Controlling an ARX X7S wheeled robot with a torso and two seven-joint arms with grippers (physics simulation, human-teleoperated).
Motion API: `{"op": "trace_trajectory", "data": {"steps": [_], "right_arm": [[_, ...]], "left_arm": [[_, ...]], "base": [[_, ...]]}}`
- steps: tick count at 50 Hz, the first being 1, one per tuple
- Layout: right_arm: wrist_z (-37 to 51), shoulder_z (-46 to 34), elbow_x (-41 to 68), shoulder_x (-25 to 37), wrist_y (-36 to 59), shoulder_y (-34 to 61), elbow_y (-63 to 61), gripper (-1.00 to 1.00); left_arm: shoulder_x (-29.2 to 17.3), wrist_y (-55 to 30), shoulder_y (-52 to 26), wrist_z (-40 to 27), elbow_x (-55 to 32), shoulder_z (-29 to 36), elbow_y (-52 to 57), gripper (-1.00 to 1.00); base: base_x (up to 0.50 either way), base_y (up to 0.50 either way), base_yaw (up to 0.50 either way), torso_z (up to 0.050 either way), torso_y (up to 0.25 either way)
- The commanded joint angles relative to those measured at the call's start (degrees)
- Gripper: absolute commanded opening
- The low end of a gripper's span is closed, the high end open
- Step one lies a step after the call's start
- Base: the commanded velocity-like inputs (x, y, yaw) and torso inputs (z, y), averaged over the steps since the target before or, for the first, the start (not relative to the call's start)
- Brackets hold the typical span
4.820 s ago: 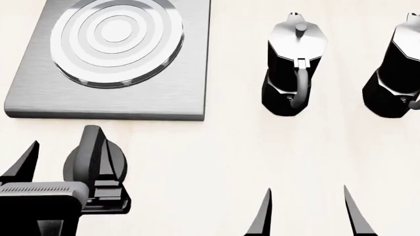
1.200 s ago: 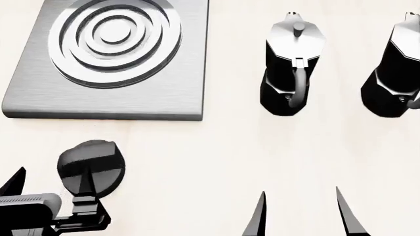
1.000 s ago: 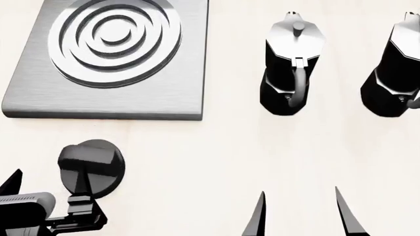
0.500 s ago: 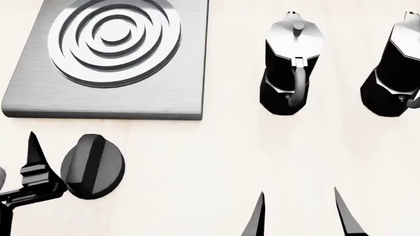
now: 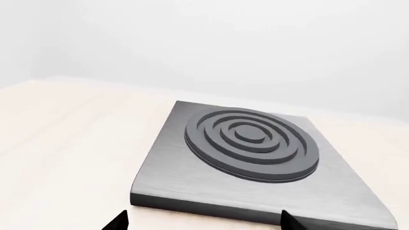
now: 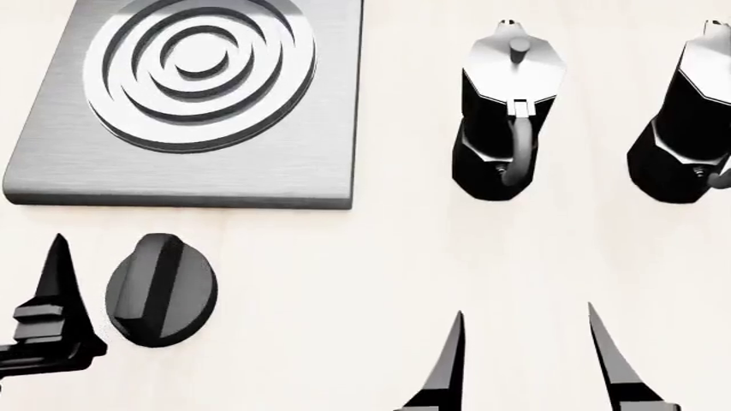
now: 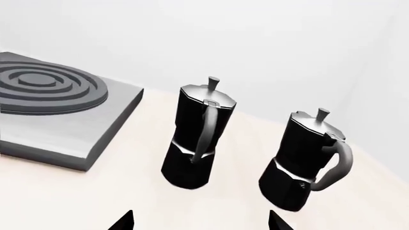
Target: Turn off the stove.
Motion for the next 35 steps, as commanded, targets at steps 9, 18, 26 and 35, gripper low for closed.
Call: {"op": "trace_trajectory", "data": {"steps": [9, 18, 26, 35], "right_arm": [[-1.5, 2.2, -0.6, -0.9, 4.2, 5.1, -3.3, 1.0], [-1.7, 2.3, -0.5, -0.8, 5.6, 6.5, -4.5, 1.0], [-1.8, 2.1, -0.2, -0.8, 6.3, 7.8, -4.8, 1.0], [-2.0, 2.0, -0.1, -0.9, 7.3, 9.4, -5.3, 1.0]], "left_arm": [[-2.3, -0.2, 2.6, 3.0, -2.5, -2.4, 6.7, 1.0], [-2.9, 0.3, 3.1, 3.0, -1.8, -2.2, 8.7, 1.0], [-3.3, 0.2, 3.0, 2.8, -2.2, -2.5, 9.7, 1.0], [-3.5, 0.1, 2.8, 2.5, -2.5, -2.6, 10.3, 1.0]], "base": [[0.0, 0.0, 0.0, 0.0, 0.0], [0.0, 0.0, 0.0, 0.0, 0.0], [0.0, 0.0, 0.0, 0.0, 0.0], [0.0, 0.0, 0.0, 0.0, 0.0]]}}
